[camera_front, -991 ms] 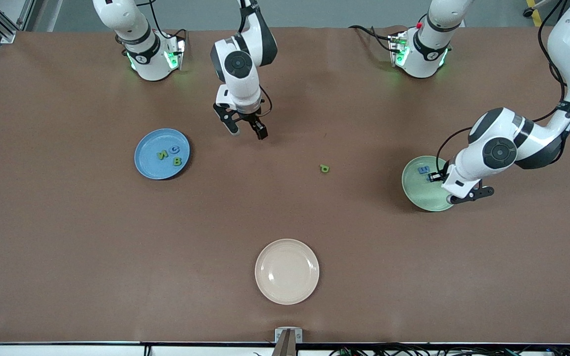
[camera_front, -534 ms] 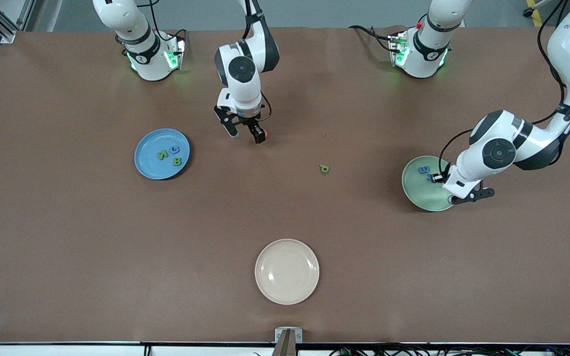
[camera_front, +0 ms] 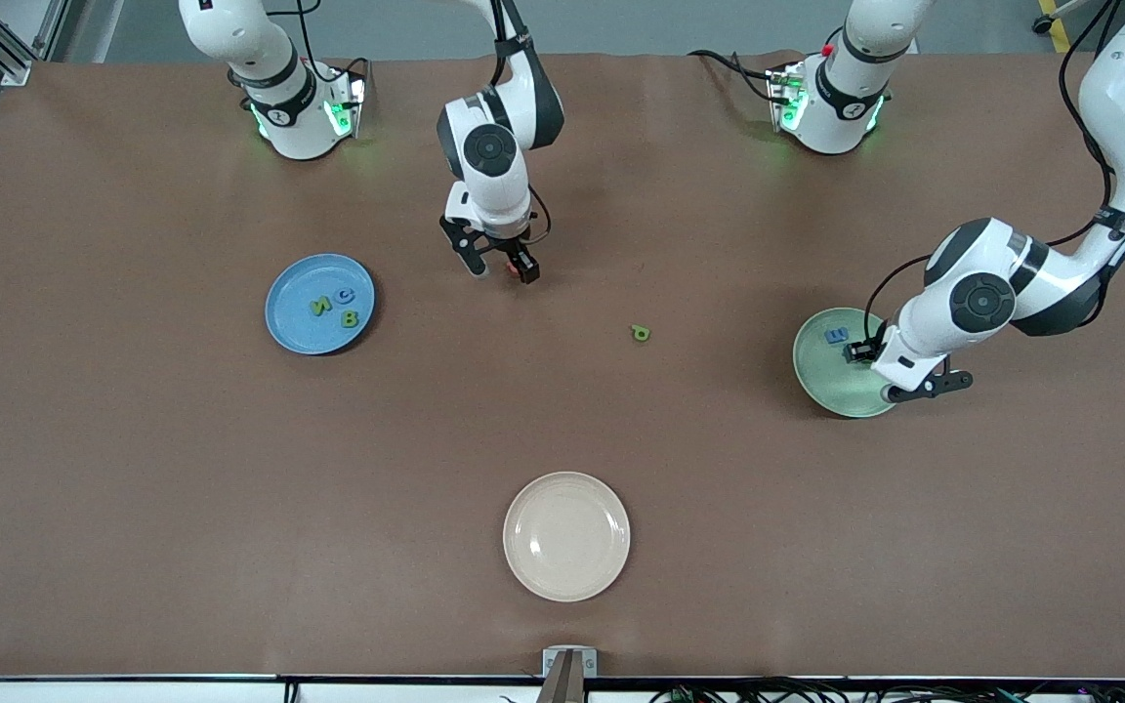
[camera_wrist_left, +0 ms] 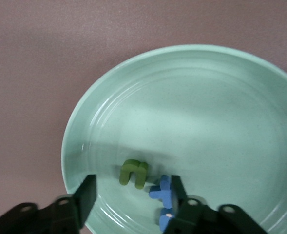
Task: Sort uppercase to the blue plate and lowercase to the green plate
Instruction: 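Grasp the pink q with the right gripper while the left gripper reaches the p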
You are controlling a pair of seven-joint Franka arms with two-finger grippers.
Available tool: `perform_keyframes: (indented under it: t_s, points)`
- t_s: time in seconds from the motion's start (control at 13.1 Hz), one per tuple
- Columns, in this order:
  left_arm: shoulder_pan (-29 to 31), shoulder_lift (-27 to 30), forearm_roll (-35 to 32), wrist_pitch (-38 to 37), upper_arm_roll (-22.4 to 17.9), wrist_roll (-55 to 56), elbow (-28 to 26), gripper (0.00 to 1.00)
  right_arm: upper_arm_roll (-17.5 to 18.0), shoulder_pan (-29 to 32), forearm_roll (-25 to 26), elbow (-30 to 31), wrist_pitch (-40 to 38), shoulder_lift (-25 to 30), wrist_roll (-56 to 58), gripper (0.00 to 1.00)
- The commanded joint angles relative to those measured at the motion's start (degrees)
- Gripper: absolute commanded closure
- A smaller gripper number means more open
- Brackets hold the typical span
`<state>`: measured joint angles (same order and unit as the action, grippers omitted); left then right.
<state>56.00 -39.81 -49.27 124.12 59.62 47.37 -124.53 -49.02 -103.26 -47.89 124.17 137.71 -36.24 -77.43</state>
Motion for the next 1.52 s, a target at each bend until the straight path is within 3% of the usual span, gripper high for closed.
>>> perform_keyframes:
  t_s: [0.0, 0.23, 0.53, 0.69, 0.84, 0.99, 1.22, 1.3, 1.45]
  points:
    - [-0.2, 0.3, -0.6, 0.4, 2.7, 1.4, 0.2, 0.01, 1.6, 1.7, -0.9, -1.3, 0.2, -0.1, -0.3, 0.21]
    - [-3.9, 0.3, 0.1, 0.3, 5.1, 11.0, 0.6, 0.01, 1.6, 1.8, -0.8, -1.2, -0.2, -0.4, 0.5, 0.26]
    - [-19.2, 0.0, 3.6, 0.4, 4.6, 30.0, 5.8, 0.01, 1.7, 1.7, -0.7, -1.2, -0.2, -1.2, 0.7, 0.29]
    - [-26.8, -0.2, 7.2, 0.4, 2.6, 36.1, 9.3, 0.01, 1.7, 1.7, -0.4, -1.0, -0.2, -1.3, 0.8, 0.3]
    - [-35.2, -0.1, 8.5, 0.4, -1.4, 42.3, 13.1, 0.01, 1.7, 1.7, -0.4, -1.0, -0.1, -1.3, 0.8, 0.36]
    - [-41.6, -0.5, 8.6, 0.4, -4.9, 45.0, 15.5, 0.01, 1.7, 1.4, -0.4, -1.0, -0.1, -1.3, 0.8, 0.52]
    - [-46.2, -2.1, 8.6, 0.6, -7.5, 45.0, 16.9, 0.01, 1.7, 1.4, -0.4, -1.0, -0.2, -1.3, 0.8, 0.92]
    - [-46.8, -3.1, 8.5, 0.9, -7.5, 45.0, 17.2, 0.01, 1.6, 1.4, -0.3, -1.0, -0.3, -1.2, 0.8, 0.99]
    - [-48.7, -4.6, 8.5, 1.7, -8.5, 45.1, 18.5, 0.01, 1.6, 1.6, -0.1, -1.0, -0.5, -1.0, 1.2, 1.0]
